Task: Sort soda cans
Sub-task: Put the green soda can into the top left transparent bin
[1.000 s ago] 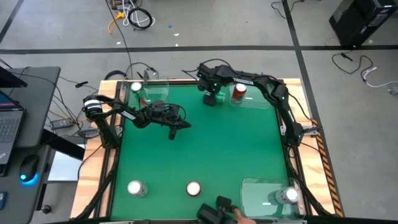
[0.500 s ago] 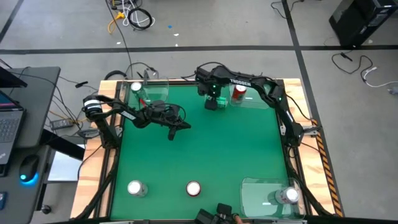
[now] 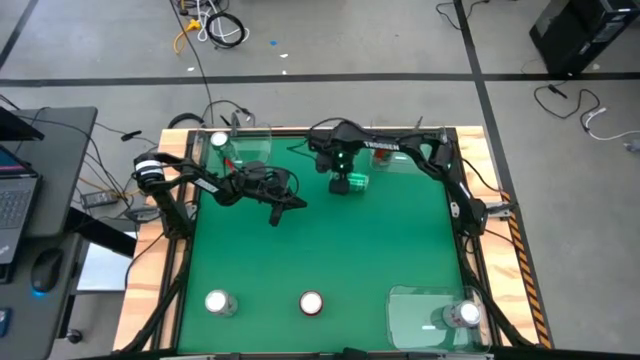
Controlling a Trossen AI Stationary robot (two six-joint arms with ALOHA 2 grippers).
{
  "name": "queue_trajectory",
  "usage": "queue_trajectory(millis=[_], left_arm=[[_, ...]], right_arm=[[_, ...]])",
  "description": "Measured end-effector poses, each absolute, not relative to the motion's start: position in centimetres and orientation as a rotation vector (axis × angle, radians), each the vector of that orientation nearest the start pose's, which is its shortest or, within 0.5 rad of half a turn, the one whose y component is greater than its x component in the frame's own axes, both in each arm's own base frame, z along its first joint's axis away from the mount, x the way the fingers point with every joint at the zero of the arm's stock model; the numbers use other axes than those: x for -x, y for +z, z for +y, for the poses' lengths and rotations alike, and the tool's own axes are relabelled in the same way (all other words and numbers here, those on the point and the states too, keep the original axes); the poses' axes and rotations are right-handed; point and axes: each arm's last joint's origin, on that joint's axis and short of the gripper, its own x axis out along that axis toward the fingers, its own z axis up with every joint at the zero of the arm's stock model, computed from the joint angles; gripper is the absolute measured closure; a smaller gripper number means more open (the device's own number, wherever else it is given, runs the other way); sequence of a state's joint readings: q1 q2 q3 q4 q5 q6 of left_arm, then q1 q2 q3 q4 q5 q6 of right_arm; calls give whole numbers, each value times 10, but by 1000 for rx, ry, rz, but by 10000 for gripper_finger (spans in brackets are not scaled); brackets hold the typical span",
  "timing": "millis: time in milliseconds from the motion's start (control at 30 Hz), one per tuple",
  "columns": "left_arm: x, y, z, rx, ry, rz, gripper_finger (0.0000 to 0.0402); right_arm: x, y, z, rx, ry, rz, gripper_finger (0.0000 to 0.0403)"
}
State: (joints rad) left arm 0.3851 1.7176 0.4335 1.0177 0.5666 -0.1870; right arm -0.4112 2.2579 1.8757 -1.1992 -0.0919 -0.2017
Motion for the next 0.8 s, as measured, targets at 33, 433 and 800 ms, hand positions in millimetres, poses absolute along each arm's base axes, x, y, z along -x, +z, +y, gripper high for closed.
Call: queue_trajectory(millis=[33,433,800], left_arm=[[-260,122,89,308,-158,254,401],[-260,122,88,307,-173,254,401],[-262,139,89,239,-212,104,401]], right_arm=[[-403,171,-168,-226,-86,1543,76],[-405,141,-140,-120,-94,1559,105],[-399,205,-134,-81,-133,1354,112]])
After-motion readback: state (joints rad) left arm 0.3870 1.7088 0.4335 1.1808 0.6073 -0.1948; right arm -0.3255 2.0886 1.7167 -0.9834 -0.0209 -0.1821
